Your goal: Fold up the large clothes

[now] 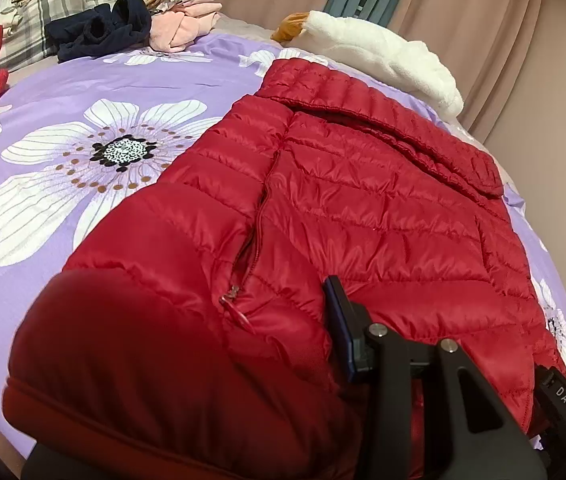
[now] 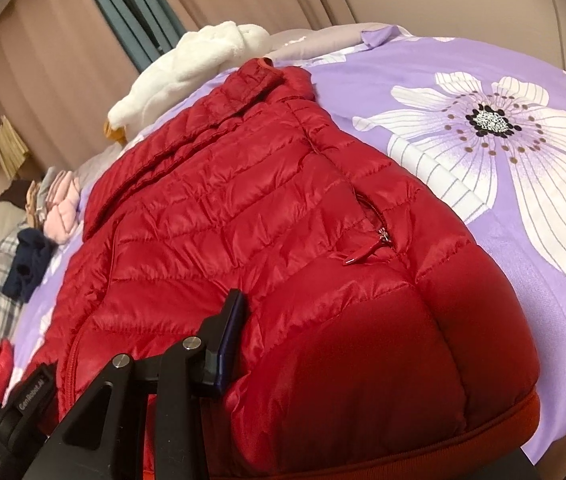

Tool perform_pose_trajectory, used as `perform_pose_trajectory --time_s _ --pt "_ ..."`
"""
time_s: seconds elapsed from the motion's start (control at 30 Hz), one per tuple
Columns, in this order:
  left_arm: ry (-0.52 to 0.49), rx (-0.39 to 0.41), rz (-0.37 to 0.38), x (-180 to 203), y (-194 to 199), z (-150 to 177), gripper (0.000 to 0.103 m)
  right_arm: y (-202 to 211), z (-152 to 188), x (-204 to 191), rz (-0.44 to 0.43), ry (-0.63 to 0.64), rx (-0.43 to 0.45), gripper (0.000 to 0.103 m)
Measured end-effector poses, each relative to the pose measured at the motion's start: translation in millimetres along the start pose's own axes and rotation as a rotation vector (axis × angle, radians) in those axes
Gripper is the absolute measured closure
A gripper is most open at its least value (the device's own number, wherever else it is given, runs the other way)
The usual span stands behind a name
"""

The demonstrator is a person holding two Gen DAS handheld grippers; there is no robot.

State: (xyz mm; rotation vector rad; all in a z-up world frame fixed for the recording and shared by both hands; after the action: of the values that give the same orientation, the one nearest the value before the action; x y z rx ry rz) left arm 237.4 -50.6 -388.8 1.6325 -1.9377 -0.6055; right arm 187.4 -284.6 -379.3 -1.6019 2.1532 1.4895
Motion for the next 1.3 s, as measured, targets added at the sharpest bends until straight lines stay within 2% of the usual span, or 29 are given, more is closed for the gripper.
perform_pose_trajectory --time_s 0.27,0.4,0.5,0.7,0.9,1.3 --pt "-0.009 -0.063 -0.046 2 -3 -4 0.064 -1 -1 -3 0.028 0.013 -0.026 0.071" --pt "0.035 -0.078 -0.023 -2 7 -7 0.077 4 -5 -6 0.055 -0.010 -0.059 0.073" --pt "0.018 -0.075 -0.044 -2 16 -9 0.083 12 -7 -9 0.045 -0.015 -0.049 0.077" --pt "-0.017 0.025 -0.079 6 57 -34 0.087 45 -21 -23 0.006 0.020 0.044 0.083" --pt "-0.044 0.070 -0.075 10 85 -48 0.087 74 -40 -33 -0.044 0.011 0.112 0.084" --pt "-0.071 0.141 -0.050 11 122 -63 0.087 104 -50 -41 -0.097 0.016 0.153 0.084"
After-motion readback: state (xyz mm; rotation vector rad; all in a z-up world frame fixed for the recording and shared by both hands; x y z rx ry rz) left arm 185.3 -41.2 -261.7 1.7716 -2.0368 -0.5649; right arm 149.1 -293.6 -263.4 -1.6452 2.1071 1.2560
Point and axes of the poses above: each gripper's, at about its wrist camera, not at the fingertips, and y roughly against the way its jaws point, x to its right, z to its underside, the point moved 9 cm from there along -y, roughly the way its jaws point, and after that the axes turned 15 degrees about -y, right-handed, at the moved point
